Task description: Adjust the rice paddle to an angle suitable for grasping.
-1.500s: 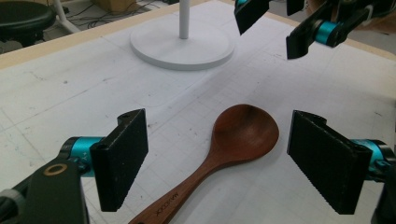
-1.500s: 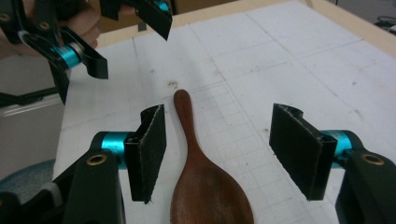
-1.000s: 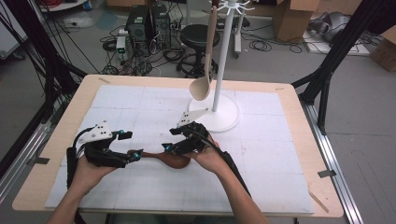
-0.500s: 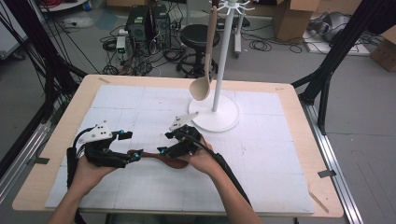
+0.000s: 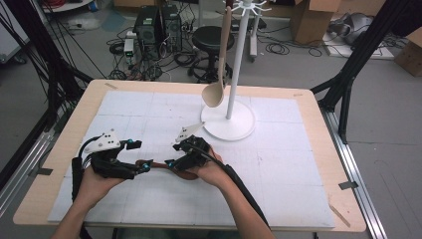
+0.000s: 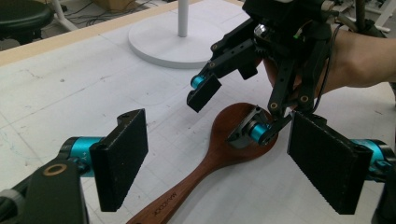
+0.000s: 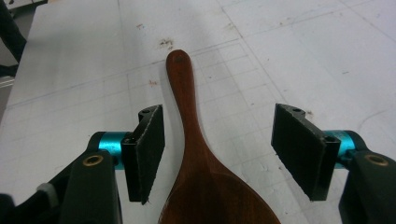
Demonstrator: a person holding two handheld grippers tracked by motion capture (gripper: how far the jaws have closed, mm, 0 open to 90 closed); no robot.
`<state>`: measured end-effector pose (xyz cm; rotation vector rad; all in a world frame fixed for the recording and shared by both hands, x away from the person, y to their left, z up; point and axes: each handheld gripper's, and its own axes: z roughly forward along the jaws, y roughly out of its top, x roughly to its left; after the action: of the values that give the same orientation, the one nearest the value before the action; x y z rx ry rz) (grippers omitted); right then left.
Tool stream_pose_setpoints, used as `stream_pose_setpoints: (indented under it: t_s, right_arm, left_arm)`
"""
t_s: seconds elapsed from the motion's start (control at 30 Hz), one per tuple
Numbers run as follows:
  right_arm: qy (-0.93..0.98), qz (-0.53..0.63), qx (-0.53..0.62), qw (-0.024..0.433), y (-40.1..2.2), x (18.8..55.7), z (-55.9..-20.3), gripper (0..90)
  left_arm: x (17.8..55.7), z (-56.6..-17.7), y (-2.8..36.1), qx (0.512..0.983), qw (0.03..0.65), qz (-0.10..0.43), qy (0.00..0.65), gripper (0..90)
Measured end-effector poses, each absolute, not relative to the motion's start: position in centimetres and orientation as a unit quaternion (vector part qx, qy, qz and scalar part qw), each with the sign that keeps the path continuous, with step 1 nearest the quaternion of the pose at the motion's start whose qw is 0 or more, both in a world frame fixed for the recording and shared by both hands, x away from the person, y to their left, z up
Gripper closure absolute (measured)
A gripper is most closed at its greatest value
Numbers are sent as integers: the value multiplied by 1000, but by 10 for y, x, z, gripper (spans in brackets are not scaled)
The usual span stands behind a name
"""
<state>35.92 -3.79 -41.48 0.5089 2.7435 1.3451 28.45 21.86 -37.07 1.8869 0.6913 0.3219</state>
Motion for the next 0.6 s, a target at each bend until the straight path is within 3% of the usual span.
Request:
stream_pose_setpoints:
  t_s: [0.6]
  right_arm:
    - [895, 415, 162, 18, -25, 361, -430, 347]
  left_arm:
    - [285, -370, 219, 788, 527, 134, 290, 209]
